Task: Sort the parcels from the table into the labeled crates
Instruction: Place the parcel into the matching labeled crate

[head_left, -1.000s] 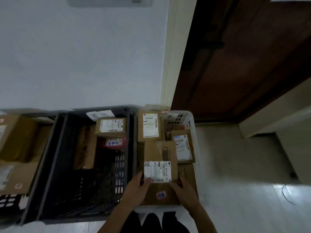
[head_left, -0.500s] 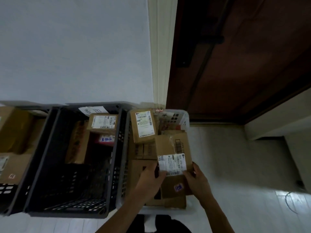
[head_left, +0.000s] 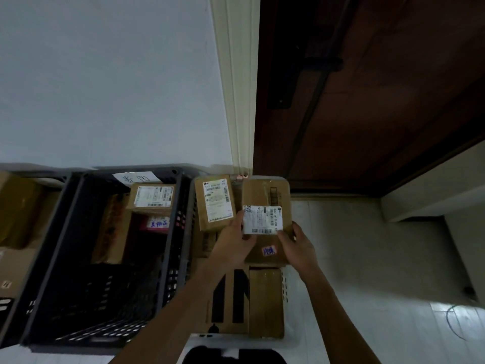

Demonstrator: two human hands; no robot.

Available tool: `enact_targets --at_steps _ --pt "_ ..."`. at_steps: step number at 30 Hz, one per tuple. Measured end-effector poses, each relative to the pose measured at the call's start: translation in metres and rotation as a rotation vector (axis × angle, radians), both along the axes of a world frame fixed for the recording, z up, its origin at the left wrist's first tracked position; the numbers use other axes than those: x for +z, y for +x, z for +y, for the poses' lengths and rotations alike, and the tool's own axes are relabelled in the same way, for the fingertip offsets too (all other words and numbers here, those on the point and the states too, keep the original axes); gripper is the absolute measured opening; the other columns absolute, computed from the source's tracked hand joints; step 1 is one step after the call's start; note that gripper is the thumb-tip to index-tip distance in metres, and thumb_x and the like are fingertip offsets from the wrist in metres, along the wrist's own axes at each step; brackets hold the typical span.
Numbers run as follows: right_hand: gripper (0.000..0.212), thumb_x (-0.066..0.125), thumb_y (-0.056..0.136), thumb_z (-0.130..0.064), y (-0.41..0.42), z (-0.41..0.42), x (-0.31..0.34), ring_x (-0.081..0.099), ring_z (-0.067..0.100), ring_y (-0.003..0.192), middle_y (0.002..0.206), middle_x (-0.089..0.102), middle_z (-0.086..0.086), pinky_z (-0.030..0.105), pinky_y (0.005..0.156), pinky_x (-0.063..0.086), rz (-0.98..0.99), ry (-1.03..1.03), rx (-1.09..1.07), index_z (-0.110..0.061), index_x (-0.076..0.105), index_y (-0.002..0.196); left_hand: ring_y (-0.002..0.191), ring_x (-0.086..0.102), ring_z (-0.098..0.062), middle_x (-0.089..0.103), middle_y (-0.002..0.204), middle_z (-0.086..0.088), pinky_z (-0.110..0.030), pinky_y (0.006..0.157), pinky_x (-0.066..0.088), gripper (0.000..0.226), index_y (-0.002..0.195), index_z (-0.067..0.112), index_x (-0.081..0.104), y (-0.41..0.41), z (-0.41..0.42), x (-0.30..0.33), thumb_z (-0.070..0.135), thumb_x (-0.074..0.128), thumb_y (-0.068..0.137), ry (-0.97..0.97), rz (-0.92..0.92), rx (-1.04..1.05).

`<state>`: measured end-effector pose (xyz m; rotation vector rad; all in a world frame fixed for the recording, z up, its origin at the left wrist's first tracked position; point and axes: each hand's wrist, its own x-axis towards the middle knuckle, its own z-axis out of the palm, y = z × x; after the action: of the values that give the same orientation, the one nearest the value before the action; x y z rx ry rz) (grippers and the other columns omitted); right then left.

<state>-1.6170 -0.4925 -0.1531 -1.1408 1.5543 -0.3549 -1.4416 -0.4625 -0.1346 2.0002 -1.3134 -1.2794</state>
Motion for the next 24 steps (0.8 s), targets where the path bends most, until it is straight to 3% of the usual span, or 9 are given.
enact_targets --at_steps 3,6,11,15,17,20,24 --pt "0.034 0.054 0.102 -0.040 0.008 -0.011 -0.004 0.062 -0.001 0.087 0.112 0.063 -0.015 0.022 0.075 0.050 -0.012 -0.005 0.056 -0.034 0.049 0.135 0.140 0.042 -0.019 0.043 0.153 0.002 -0.032 0.110 0.039 0.072 0.156 0.024 0.020 0.010 -0.007 -0.006 0.022 0.061 0.097 0.085 -0.046 -0.073" --pt "0.043 0.055 0.101 -0.042 0.020 -0.019 -0.009 0.059 -0.001 0.086 0.113 0.059 -0.017 0.027 0.082 0.050 0.011 -0.011 0.129 -0.039 0.041 0.141 0.143 0.039 -0.022 0.039 0.156 -0.002 -0.044 0.114 0.041 0.074 0.158 0.022 0.018 0.026 -0.012 -0.014 0.025 0.061 0.097 0.135 -0.084 -0.071" --pt "0.058 0.054 0.102 -0.038 0.032 -0.019 -0.020 0.061 -0.004 0.083 0.125 0.062 -0.012 0.018 0.072 0.048 0.021 -0.029 0.209 -0.044 0.023 0.151 0.136 0.046 -0.022 0.042 0.152 -0.006 -0.038 0.108 0.048 0.071 0.157 0.020 0.022 0.039 -0.015 -0.023 0.026 0.060 0.097 0.166 -0.140 -0.106" --pt "0.070 0.055 0.102 -0.035 0.035 -0.018 -0.034 0.070 0.012 0.098 0.135 0.062 -0.003 0.033 0.081 0.061 0.070 -0.097 0.219 -0.043 0.009 0.154 0.133 0.049 -0.020 0.049 0.148 -0.005 -0.028 0.102 0.045 0.061 0.152 0.016 0.030 0.039 -0.021 -0.028 0.024 0.059 0.099 0.158 -0.160 -0.138" --pt "0.073 0.056 0.102 -0.034 0.036 -0.020 -0.034 0.071 0.015 0.102 0.138 0.060 -0.002 0.031 0.081 0.060 0.072 -0.122 0.212 -0.045 0.006 0.154 0.130 0.050 -0.020 0.050 0.145 -0.007 -0.031 0.103 0.045 0.059 0.153 0.015 0.030 0.041 -0.026 -0.027 0.024 0.057 0.100 0.139 -0.213 -0.176" --pt "0.075 0.055 0.102 -0.033 0.041 -0.026 -0.034 0.072 0.016 0.101 0.139 0.060 -0.001 0.029 0.079 0.060 0.068 -0.132 0.184 -0.043 0.004 0.157 0.111 0.051 -0.015 0.049 0.132 -0.006 -0.031 0.094 0.049 0.068 0.156 0.018 0.022 0.047 -0.036 -0.030 0.035 0.055 0.099 0.128 -0.333 -0.266" --pt "0.075 0.057 0.100 -0.038 0.045 -0.028 -0.042 0.072 0.016 0.100 0.140 0.059 0.001 0.039 0.084 0.063 0.095 -0.153 0.162 -0.038 0.009 0.158 0.127 0.043 -0.021 0.039 0.144 -0.007 -0.040 0.106 0.044 0.080 0.156 0.015 0.020 0.052 -0.043 -0.034 0.050 0.057 0.093 0.071 -0.517 -0.427"
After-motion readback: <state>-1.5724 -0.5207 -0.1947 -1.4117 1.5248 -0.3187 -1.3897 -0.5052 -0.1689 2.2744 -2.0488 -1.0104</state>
